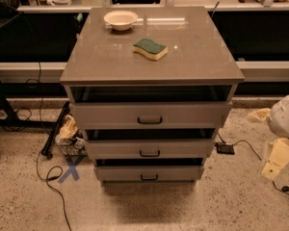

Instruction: Open bottom drawer

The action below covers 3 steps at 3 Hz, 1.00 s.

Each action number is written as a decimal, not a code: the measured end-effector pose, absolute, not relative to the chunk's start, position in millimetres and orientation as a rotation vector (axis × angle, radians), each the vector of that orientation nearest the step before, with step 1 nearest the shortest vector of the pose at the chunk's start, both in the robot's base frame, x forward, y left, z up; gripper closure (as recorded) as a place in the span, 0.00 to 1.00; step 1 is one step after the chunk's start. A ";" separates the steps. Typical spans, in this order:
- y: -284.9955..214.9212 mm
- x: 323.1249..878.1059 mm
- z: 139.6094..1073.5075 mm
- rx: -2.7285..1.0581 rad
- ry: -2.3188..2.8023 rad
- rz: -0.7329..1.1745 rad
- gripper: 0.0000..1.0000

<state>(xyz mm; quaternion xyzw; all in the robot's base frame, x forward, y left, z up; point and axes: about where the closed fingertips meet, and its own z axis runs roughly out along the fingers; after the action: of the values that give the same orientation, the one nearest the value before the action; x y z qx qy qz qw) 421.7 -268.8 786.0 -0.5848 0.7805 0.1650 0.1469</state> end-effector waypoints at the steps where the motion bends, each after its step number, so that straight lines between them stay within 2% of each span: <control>1: -268.8 421.7 785.9 -1.683 2.246 0.475 0.00; 3: -275.2 417.8 691.7 -1.832 2.124 0.501 0.00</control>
Offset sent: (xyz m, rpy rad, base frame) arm -0.0074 -0.0057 -0.0983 -0.0023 -0.0089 0.1463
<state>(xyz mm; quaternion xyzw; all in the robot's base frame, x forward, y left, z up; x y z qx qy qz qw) 417.8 -275.2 691.7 -0.6360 0.7376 0.1740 0.1457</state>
